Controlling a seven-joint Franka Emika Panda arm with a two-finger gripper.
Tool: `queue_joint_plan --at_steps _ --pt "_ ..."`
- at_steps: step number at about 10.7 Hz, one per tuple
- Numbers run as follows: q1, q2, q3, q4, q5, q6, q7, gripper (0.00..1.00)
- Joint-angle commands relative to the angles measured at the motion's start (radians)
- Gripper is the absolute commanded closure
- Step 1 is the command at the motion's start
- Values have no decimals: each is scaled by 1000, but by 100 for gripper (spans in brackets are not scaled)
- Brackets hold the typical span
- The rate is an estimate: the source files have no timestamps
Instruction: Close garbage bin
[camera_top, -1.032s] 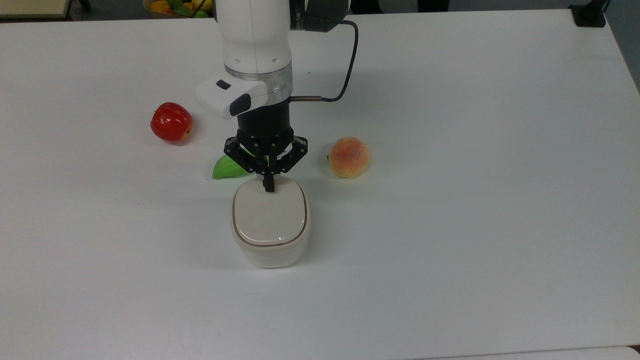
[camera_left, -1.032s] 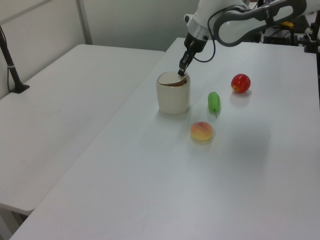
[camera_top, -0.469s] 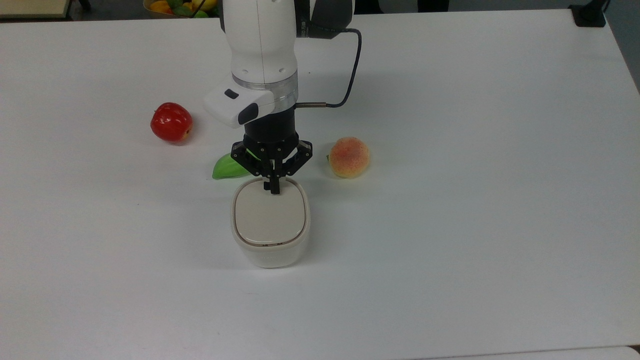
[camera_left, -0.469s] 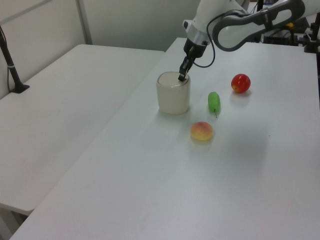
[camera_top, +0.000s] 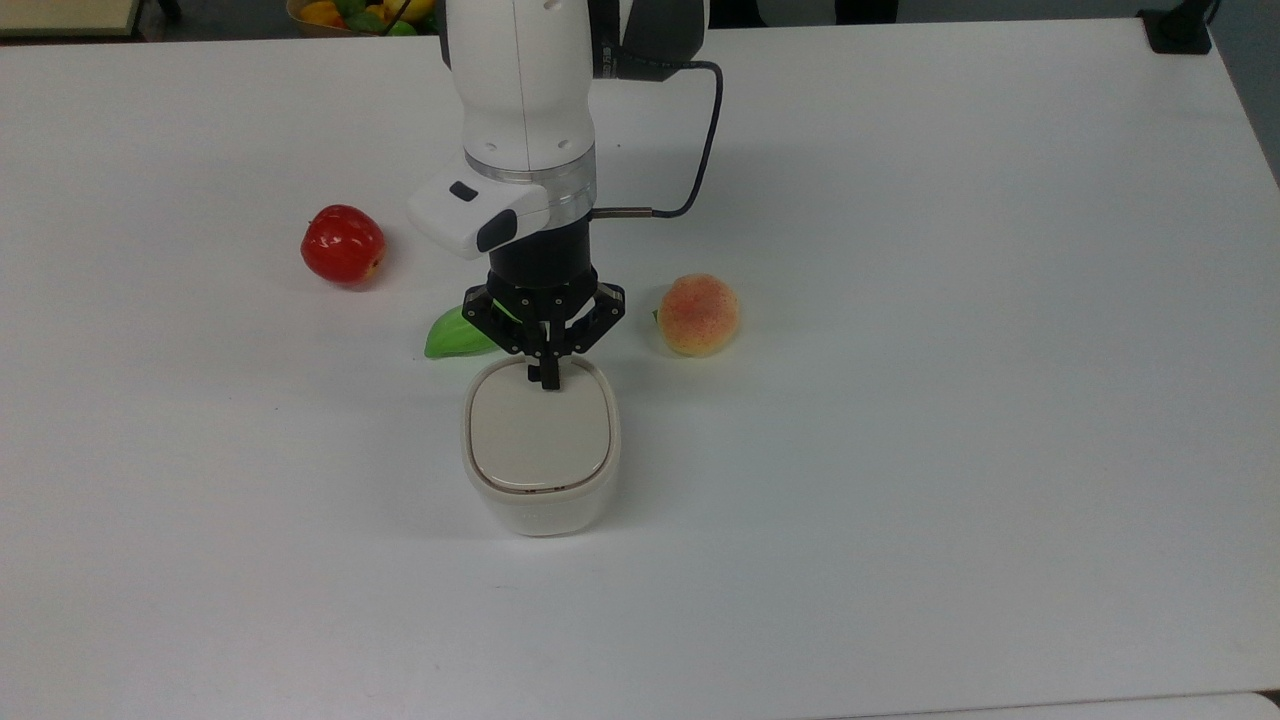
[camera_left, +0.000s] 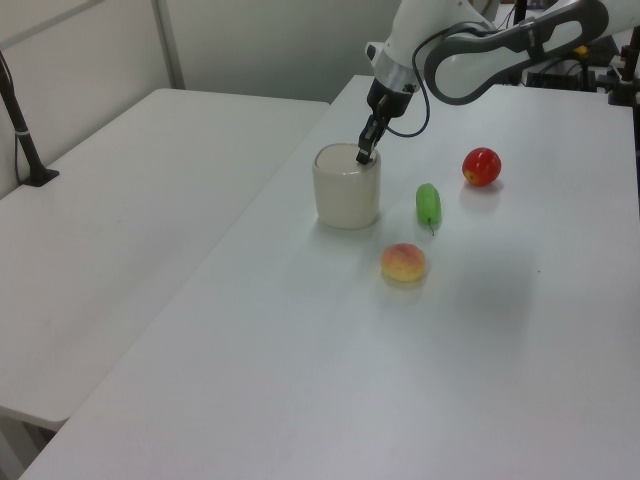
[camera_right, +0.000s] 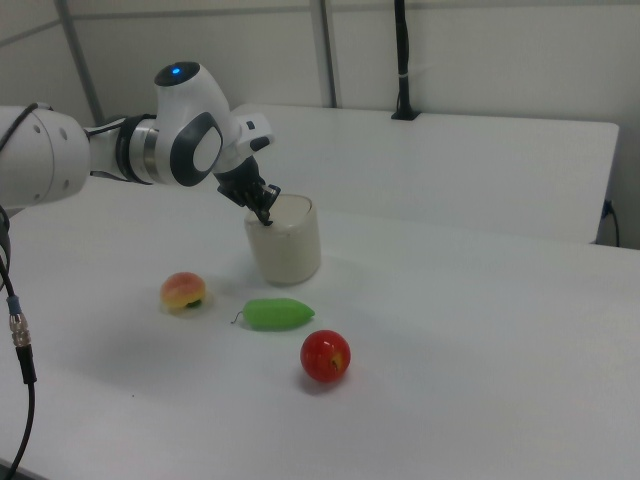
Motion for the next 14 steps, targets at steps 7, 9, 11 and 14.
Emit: queue_joint_plan --at_steps 7,9,11,14 --pt "1 -128 -13 -7 -1 -134 8 100" --pt "-2 -215 -14 -15 -2 -316 0 100" --pt "1 -287 -14 -20 -5 -520 0 100" --pt "13 -413 -13 -107 -27 -689 6 100"
